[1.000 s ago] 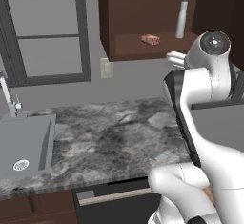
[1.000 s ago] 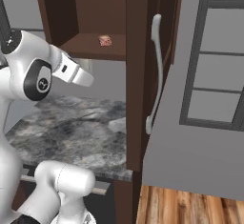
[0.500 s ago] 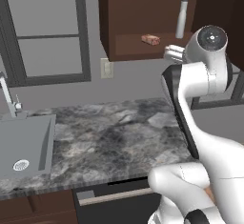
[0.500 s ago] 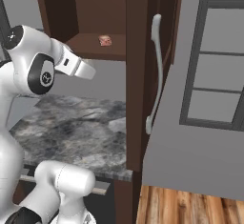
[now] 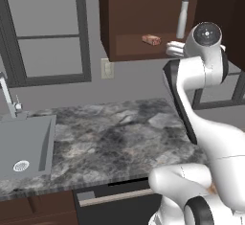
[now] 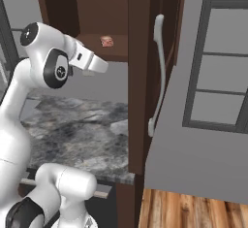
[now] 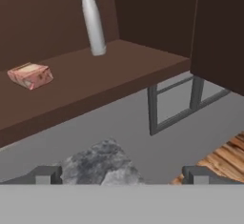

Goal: Locate and retrieve the bar soap and spray from the cabinet. Place them next to the sink.

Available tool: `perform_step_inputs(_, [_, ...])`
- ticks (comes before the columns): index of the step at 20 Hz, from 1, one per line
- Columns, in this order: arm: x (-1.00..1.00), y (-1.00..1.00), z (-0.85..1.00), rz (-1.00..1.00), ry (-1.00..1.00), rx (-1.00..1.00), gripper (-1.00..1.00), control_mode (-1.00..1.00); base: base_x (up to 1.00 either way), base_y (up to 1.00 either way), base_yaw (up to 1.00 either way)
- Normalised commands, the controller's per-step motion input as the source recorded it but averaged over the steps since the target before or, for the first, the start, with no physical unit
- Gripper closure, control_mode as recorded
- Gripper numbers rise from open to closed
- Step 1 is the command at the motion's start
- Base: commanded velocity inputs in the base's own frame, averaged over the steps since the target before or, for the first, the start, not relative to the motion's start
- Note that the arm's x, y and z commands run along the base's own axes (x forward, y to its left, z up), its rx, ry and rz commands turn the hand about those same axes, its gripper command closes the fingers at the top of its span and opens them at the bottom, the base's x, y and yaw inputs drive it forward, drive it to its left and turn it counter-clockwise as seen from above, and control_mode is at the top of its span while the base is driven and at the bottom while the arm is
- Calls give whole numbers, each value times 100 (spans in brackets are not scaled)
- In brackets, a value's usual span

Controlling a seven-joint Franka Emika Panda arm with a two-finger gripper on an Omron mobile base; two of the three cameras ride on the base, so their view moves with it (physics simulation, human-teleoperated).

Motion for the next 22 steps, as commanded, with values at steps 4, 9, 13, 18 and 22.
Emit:
perform_step_inputs(4, [10, -11, 25, -1, 0, -1, -100, -100, 0, 0, 0])
perform_step_inputs(9, [41, -5, 13, 0, -5, -5, -100, -100, 0, 0, 0])
perform_step_inputs(13, [42, -26, 4, 0, 0, -1, -100, -100, 0, 0, 0])
perform_step_inputs(18, [43, -14, 0, -2, 1, 0, -100, -100, 0, 0, 0])
perform_step_inputs(22, [53, -1, 0, -1, 4, -1, -100, -100, 0, 0, 0])
